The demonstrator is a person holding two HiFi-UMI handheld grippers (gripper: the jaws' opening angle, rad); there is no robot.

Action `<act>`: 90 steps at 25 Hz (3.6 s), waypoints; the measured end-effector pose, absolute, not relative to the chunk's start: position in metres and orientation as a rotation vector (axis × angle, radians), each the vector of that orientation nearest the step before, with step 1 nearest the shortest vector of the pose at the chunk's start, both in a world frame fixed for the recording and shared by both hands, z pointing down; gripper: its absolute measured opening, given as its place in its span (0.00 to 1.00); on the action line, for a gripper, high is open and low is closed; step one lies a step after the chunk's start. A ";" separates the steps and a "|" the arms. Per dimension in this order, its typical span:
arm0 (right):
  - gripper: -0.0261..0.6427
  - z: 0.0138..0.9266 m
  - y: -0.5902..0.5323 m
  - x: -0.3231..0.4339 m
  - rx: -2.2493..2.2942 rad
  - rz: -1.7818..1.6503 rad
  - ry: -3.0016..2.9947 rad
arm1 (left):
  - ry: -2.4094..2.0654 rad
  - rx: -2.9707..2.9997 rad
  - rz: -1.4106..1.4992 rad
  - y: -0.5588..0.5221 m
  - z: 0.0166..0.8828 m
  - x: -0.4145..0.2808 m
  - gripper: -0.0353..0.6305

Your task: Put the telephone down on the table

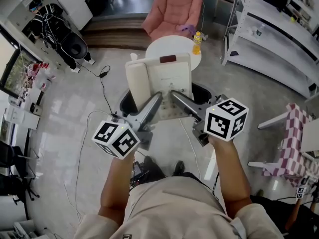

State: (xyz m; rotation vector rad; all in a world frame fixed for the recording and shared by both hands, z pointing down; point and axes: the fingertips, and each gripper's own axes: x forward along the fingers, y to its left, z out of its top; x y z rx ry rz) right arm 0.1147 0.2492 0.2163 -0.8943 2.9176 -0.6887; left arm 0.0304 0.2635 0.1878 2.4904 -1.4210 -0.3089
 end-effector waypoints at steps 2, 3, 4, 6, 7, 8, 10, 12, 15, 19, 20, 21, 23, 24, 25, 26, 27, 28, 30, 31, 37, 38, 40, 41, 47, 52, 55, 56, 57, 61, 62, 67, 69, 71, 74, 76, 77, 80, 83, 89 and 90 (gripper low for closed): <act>0.42 0.210 0.240 0.115 -0.895 -0.692 2.913 | -1.421 2.493 -0.308 0.254 0.181 0.030 0.61; 0.42 0.209 0.236 0.115 -0.898 -0.693 2.909 | -1.418 2.496 -0.307 0.250 0.180 0.030 0.61; 0.42 0.211 0.235 0.115 -0.902 -0.696 2.904 | -1.413 2.500 -0.306 0.248 0.181 0.030 0.61; 0.42 0.215 0.232 0.114 -0.914 -0.705 2.895 | -1.399 2.507 -0.305 0.245 0.185 0.030 0.61; 0.42 0.217 0.230 0.113 -0.922 -0.709 2.892 | -1.391 2.510 -0.306 0.242 0.186 0.029 0.61; 0.42 0.218 0.227 0.112 -0.933 -0.710 2.889 | -1.380 2.513 -0.309 0.239 0.187 0.027 0.61; 0.42 0.222 0.221 0.111 -0.962 -0.707 2.882 | -1.353 2.522 -0.316 0.231 0.192 0.026 0.61; 0.42 0.229 0.216 0.112 -0.997 -0.708 2.869 | -1.320 2.534 -0.318 0.224 0.200 0.026 0.61; 0.42 0.236 0.202 0.108 -1.044 -0.718 2.853 | -1.275 2.551 -0.315 0.207 0.206 0.022 0.61; 0.42 0.236 0.170 0.093 -1.109 -0.731 2.839 | -1.219 2.543 -0.308 0.171 0.208 0.006 0.61; 0.42 0.237 0.163 0.089 -1.124 -0.737 2.833 | -1.206 2.541 -0.297 0.164 0.209 0.003 0.61; 0.42 0.237 0.156 0.085 -1.136 -0.742 2.828 | -1.196 2.543 -0.289 0.156 0.209 -0.001 0.61; 0.42 0.237 0.143 0.078 -1.156 -0.744 2.821 | -1.170 2.555 -0.300 0.141 0.209 -0.009 0.61; 0.42 0.236 0.137 0.075 -1.167 -0.744 2.818 | -1.158 2.559 -0.304 0.134 0.210 -0.012 0.61; 0.42 0.236 0.131 0.072 -1.178 -0.744 2.816 | -1.147 2.560 -0.305 0.128 0.210 -0.015 0.61; 0.42 0.237 0.125 0.069 -1.189 -0.745 2.814 | -1.139 2.559 -0.303 0.122 0.211 -0.018 0.61; 0.42 0.237 0.120 0.065 -1.198 -0.747 2.812 | -1.132 2.557 -0.300 0.116 0.212 -0.022 0.61; 0.42 0.238 0.114 0.061 -1.206 -0.748 2.810 | -1.127 2.553 -0.294 0.110 0.213 -0.026 0.61; 0.42 0.239 0.103 0.051 -1.218 -0.752 2.803 | -1.120 2.549 -0.279 0.098 0.213 -0.035 0.61; 0.42 0.239 0.097 0.047 -1.223 -0.754 2.799 | -1.113 2.553 -0.282 0.092 0.213 -0.040 0.61; 0.42 0.238 0.072 0.030 -1.252 -0.747 2.776 | -1.079 2.577 -0.284 0.065 0.213 -0.057 0.61; 0.42 0.238 0.070 0.025 -1.256 -0.743 2.774 | -1.075 2.581 -0.283 0.062 0.212 -0.061 0.61; 0.42 0.237 0.064 0.016 -1.260 -0.736 2.769 | -1.068 2.590 -0.282 0.056 0.211 -0.070 0.61; 0.42 0.237 0.062 0.012 -1.260 -0.735 2.766 | -1.065 2.594 -0.282 0.053 0.211 -0.074 0.61; 0.42 0.233 0.048 -0.004 -1.270 -0.741 2.763 | -1.052 2.602 -0.300 0.038 0.206 -0.091 0.61; 0.42 0.232 0.031 -0.007 -1.270 -0.729 2.791 | -1.057 2.584 -0.329 0.022 0.209 -0.095 0.61; 0.42 0.232 0.019 -0.003 -1.251 -0.730 2.806 | -1.077 2.574 -0.328 0.012 0.210 -0.091 0.61; 0.42 0.233 0.014 -0.003 -1.237 -0.733 2.810 | -1.088 2.572 -0.326 0.008 0.210 -0.091 0.61; 0.42 0.233 0.009 -0.005 -1.221 -0.738 2.814 | -1.102 2.570 -0.324 0.004 0.210 -0.093 0.61; 0.42 0.232 -0.010 -0.017 -1.149 -0.759 2.840 | -1.165 2.554 -0.316 -0.013 0.208 -0.104 0.61; 0.42 0.231 -0.015 -0.018 -1.132 -0.759 2.851 | -1.182 2.548 -0.317 -0.017 0.207 -0.105 0.61; 0.42 0.228 -0.046 -0.009 -1.048 -0.759 2.888 | -1.260 2.523 -0.319 -0.042 0.204 -0.095 0.61; 0.42 0.228 -0.059 -0.005 -1.012 -0.760 2.905 | -1.295 2.511 -0.321 -0.052 0.203 -0.092 0.61; 0.42 0.228 -0.071 -0.002 -0.976 -0.757 2.923 | -1.329 2.498 -0.321 -0.062 0.204 -0.088 0.61; 0.42 0.229 -0.090 0.001 -0.914 -0.755 2.946 | -1.382 2.474 -0.320 -0.077 0.204 -0.085 0.61; 0.42 0.230 -0.104 0.001 -0.876 -0.761 2.962 | -1.417 2.458 -0.319 -0.089 0.205 -0.084 0.61; 0.42 0.230 -0.111 0.001 -0.858 -0.766 2.970 | -1.434 2.451 -0.319 -0.095 0.205 -0.084 0.61; 0.42 0.233 -0.131 0.002 -0.794 -0.773 2.988 | -1.488 2.424 -0.322 -0.111 0.206 -0.082 0.61; 0.42 0.234 -0.148 0.003 -0.750 -0.772 3.009 | -1.527 2.399 -0.328 -0.125 0.207 -0.081 0.61; 0.42 0.235 -0.177 0.003 -0.677 -0.780 3.037 | -1.589 2.358 -0.336 -0.150 0.208 -0.079 0.61; 0.42 0.236 -0.181 0.004 -0.669 -0.779 3.040 | -1.596 2.353 -0.337 -0.154 0.209 -0.079 0.61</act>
